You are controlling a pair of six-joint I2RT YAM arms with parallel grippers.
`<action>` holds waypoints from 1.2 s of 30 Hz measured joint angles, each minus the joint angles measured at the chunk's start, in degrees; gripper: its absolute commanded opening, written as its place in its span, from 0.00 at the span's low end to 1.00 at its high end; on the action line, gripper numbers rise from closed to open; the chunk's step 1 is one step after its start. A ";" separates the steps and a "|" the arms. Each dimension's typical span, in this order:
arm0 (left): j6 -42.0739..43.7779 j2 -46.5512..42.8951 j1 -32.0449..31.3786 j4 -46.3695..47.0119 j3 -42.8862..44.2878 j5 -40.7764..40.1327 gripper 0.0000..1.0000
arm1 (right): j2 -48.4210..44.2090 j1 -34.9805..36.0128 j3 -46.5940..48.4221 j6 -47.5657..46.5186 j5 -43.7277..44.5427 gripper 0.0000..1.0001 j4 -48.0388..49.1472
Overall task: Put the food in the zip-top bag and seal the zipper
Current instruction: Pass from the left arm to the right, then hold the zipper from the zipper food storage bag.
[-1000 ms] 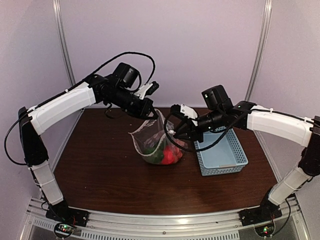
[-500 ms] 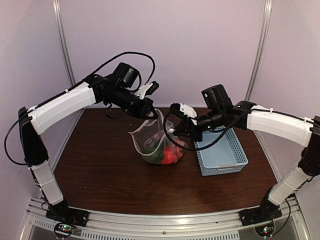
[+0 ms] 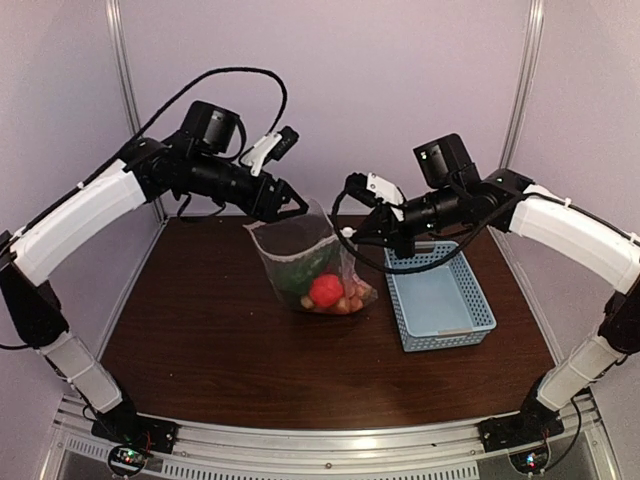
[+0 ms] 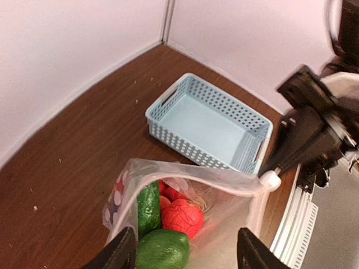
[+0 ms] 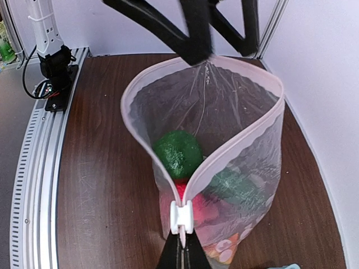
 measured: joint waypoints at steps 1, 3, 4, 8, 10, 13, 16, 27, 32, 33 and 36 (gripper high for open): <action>1.25 -3.63 -0.15 2.60 -2.84 0.61 0.67 | 0.00 0.00 1.66 -0.20 0.50 0.00 -1.05; 3.50 -10.86 -0.87 7.39 -8.41 1.77 0.67 | 0.00 0.00 4.42 -0.66 1.31 0.00 -3.06; 4.39 -14.01 -1.55 10.19 -10.73 2.45 0.67 | 0.00 0.00 5.33 -0.92 1.44 0.00 -3.87; 9.18 -19.39 -4.96 20.48 -16.46 5.77 0.67 | 0.02 0.00 8.17 -1.66 1.46 0.00 -7.76; 11.76 -18.38 -6.73 22.97 -16.83 6.43 0.67 | 0.04 0.00 9.16 -2.14 1.40 0.00 -9.70; 14.75 -14.43 -8.55 26.18 -16.98 7.10 0.66 | 0.09 0.00 10.45 -3.50 1.09 0.00 -12.28; 16.15 -11.89 -8.79 28.70 -17.70 8.44 0.62 | 0.09 0.00 11.08 -4.72 0.63 0.00 -13.90; 15.17 -3.63 -8.76 33.14 -15.96 12.66 0.47 | 0.24 0.00 12.87 -4.22 -0.85 0.00 -15.74; 14.19 -3.54 -8.76 33.81 -15.96 13.84 0.43 | 0.44 0.00 13.60 -4.00 -1.46 0.00 -15.82; 13.94 -3.48 -8.76 33.99 -15.96 14.01 0.42 | 0.46 0.00 13.68 -4.00 -1.55 0.00 -15.78; 13.29 -2.82 -8.76 34.32 -15.82 14.69 0.39 | 0.46 0.00 13.70 -4.02 -1.99 0.00 -15.78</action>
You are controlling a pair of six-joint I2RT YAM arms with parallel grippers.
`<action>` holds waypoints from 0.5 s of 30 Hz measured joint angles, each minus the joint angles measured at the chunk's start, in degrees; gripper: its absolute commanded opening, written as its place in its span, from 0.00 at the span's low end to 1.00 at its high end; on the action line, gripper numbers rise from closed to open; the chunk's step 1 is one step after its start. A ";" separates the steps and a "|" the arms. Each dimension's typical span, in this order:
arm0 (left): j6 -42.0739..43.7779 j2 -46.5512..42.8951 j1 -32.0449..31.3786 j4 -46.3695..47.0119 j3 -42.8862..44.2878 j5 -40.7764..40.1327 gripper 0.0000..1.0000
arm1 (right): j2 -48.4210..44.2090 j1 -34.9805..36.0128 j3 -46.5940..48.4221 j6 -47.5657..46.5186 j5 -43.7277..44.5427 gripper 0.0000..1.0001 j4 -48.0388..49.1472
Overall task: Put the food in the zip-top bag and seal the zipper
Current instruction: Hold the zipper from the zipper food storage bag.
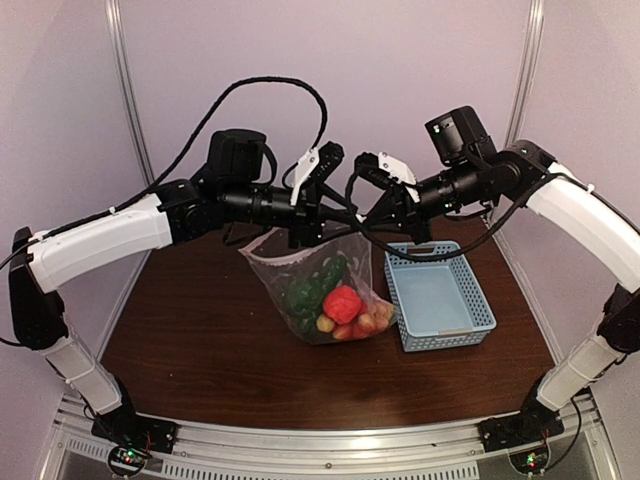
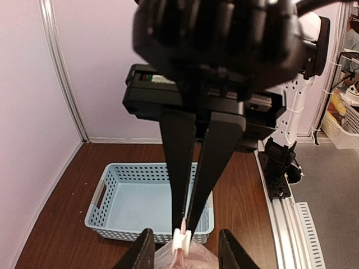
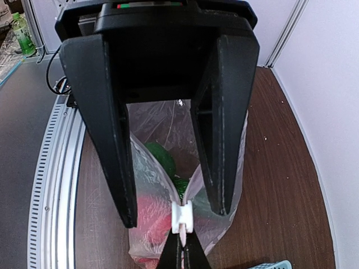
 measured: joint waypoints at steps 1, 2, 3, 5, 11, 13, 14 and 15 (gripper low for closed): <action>-0.15 0.42 0.00 0.02 0.20 0.17 0.37 | 0.00 0.00 0.00 0.02 -0.11 0.00 0.00; -0.28 0.98 0.00 0.02 0.57 0.35 0.36 | 0.00 0.00 0.00 0.02 -0.13 0.00 0.00; -0.42 1.57 0.00 0.17 0.98 0.52 0.34 | 0.00 0.00 0.00 0.02 -0.15 0.00 0.00; -0.50 2.49 0.00 0.33 1.57 0.92 0.29 | 0.00 0.00 0.00 0.04 -0.15 0.00 0.00; -0.74 2.86 0.00 0.35 1.79 1.44 0.24 | 0.00 0.00 0.00 0.26 -0.15 0.00 0.00; -0.83 2.86 0.00 0.31 1.79 1.44 0.23 | 0.00 0.00 -0.02 0.37 -0.15 0.00 0.02; -0.85 2.86 0.00 0.31 1.79 1.44 0.22 | 0.00 0.00 -0.02 0.42 -0.15 0.00 0.04; -0.87 2.86 0.00 0.31 1.79 1.44 0.22 | 0.00 0.00 -0.02 0.44 -0.15 0.00 0.07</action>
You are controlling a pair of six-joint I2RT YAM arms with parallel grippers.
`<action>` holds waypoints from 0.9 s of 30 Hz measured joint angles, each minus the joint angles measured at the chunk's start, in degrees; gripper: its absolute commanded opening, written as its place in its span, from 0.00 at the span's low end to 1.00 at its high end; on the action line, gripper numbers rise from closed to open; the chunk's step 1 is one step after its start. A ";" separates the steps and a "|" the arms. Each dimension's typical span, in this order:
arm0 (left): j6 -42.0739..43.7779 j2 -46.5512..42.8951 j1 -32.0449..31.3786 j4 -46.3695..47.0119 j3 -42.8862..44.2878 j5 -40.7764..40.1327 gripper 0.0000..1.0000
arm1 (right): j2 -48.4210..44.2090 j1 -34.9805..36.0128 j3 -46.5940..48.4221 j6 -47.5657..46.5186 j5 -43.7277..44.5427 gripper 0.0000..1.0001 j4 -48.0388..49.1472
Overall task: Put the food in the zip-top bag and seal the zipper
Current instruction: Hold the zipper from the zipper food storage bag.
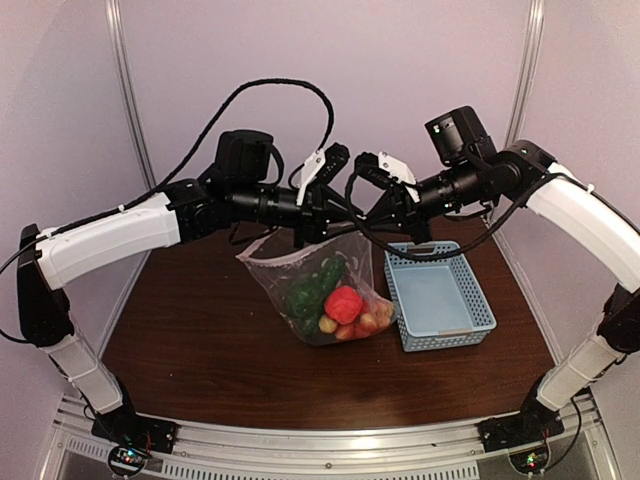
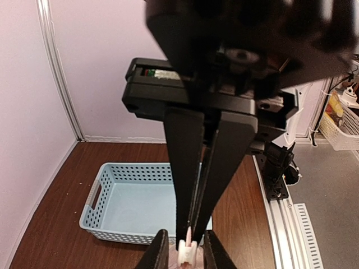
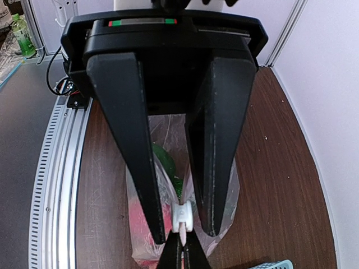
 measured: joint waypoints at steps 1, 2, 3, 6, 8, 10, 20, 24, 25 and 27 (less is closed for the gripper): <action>0.00 0.00 0.00 -0.02 0.00 0.00 0.22 | 0.00 0.00 -0.02 0.00 0.00 0.00 0.00; 0.00 0.00 0.00 -0.04 0.00 0.00 0.22 | 0.00 0.00 -0.04 0.00 0.00 0.00 0.00; -0.02 -0.02 0.00 -0.07 0.00 -0.02 0.22 | 0.00 0.00 -0.07 0.00 0.00 0.00 0.02; 0.00 -0.02 0.00 -0.24 0.00 -0.07 0.23 | -0.02 0.00 -0.11 0.04 0.00 0.00 0.07; 0.00 -0.02 0.00 -0.39 0.00 -0.20 0.23 | -0.02 0.00 -0.20 0.02 0.00 0.00 0.15; 0.00 -0.04 0.00 -0.42 -0.04 -0.31 0.22 | -0.04 0.00 -0.33 0.02 0.02 0.00 0.39; -0.22 -0.46 0.00 -0.87 -0.26 -0.70 0.08 | -0.85 -0.09 -1.84 0.26 0.11 0.00 1.77; -0.22 -0.83 -0.11 -0.48 -0.87 -0.96 0.08 | -1.75 -0.57 -2.97 0.48 0.07 0.00 2.64; -0.22 -1.03 -0.11 -0.46 -1.11 -1.20 0.08 | -1.84 -0.76 -3.06 0.50 -0.11 0.00 2.71; -0.22 -1.49 -0.04 -0.37 -1.64 -1.86 0.08 | -1.92 -1.42 -3.13 0.46 -0.87 0.00 2.86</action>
